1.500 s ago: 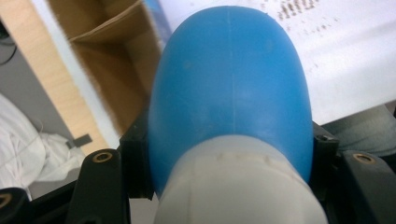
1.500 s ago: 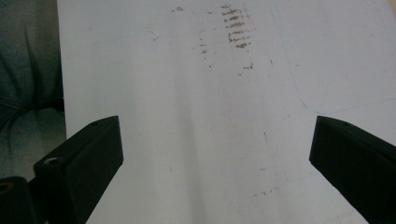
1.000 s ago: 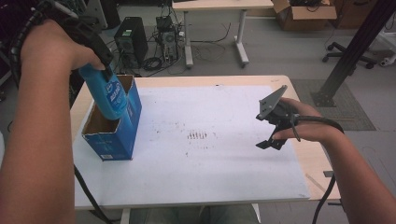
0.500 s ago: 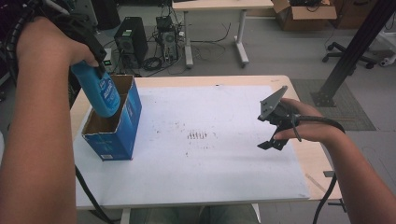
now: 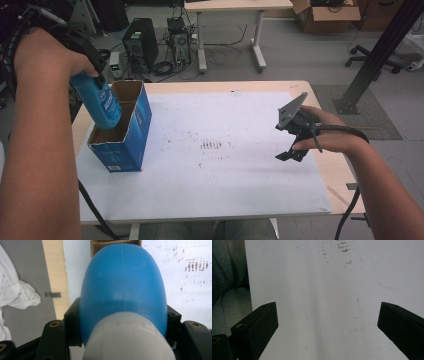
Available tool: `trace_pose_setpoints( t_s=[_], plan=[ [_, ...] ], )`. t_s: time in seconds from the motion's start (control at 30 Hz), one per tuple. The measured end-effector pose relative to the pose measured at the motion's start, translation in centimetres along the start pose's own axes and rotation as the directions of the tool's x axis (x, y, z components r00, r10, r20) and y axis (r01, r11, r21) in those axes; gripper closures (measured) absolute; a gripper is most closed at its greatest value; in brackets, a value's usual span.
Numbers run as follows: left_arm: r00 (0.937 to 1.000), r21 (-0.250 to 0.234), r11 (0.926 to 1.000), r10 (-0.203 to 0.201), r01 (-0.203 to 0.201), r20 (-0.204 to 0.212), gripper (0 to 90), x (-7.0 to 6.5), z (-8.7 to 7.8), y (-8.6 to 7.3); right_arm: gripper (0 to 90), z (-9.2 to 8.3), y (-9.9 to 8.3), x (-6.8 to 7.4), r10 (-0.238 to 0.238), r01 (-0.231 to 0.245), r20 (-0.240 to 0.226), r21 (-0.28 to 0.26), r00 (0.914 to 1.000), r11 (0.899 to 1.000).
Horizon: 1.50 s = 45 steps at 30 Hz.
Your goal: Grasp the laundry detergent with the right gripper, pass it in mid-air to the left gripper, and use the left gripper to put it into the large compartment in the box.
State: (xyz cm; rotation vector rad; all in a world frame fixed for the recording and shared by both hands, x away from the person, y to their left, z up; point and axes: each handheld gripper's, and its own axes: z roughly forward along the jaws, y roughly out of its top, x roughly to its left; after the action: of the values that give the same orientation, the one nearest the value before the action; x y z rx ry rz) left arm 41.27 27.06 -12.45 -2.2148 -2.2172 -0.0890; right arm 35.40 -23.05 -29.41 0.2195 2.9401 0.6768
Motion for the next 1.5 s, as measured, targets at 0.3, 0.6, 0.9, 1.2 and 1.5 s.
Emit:
trace_pose_setpoints(
  t_s=[0.3,0.6,0.9,1.2,1.5],
  plan=[
    [1.0000,0.018,0.9998,0.008,-0.008,0.004,38.1,0.3,2.0,0.3,3.4,0.5,-0.2,0.1,0.004,-0.004,-0.004,-0.002,1.0000,1.000],
    [0.9998,0.033,0.9994,0.014,-0.015,0.013,38.1,0.4,4.4,0.5,3.4,0.8,-0.2,0.0,0.005,-0.005,-0.007,-0.003,1.0000,1.000],
    [0.9997,0.054,0.9983,0.022,-0.022,0.010,38.1,0.2,6.9,0.7,3.4,1.0,-0.3,0.2,0.010,-0.010,-0.008,-0.005,0.9999,1.000],
    [0.9997,0.074,0.9971,0.014,-0.015,0.019,38.1,0.2,9.1,0.8,3.4,1.3,-0.5,0.2,0.011,-0.011,-0.011,-0.006,0.9999,1.000],
    [0.9999,0.088,0.9961,0.001,-0.003,0.016,38.1,0.0,11.1,0.9,3.4,1.5,-0.7,0.2,0.012,-0.012,-0.016,-0.002,0.9998,1.000]
  ],
)
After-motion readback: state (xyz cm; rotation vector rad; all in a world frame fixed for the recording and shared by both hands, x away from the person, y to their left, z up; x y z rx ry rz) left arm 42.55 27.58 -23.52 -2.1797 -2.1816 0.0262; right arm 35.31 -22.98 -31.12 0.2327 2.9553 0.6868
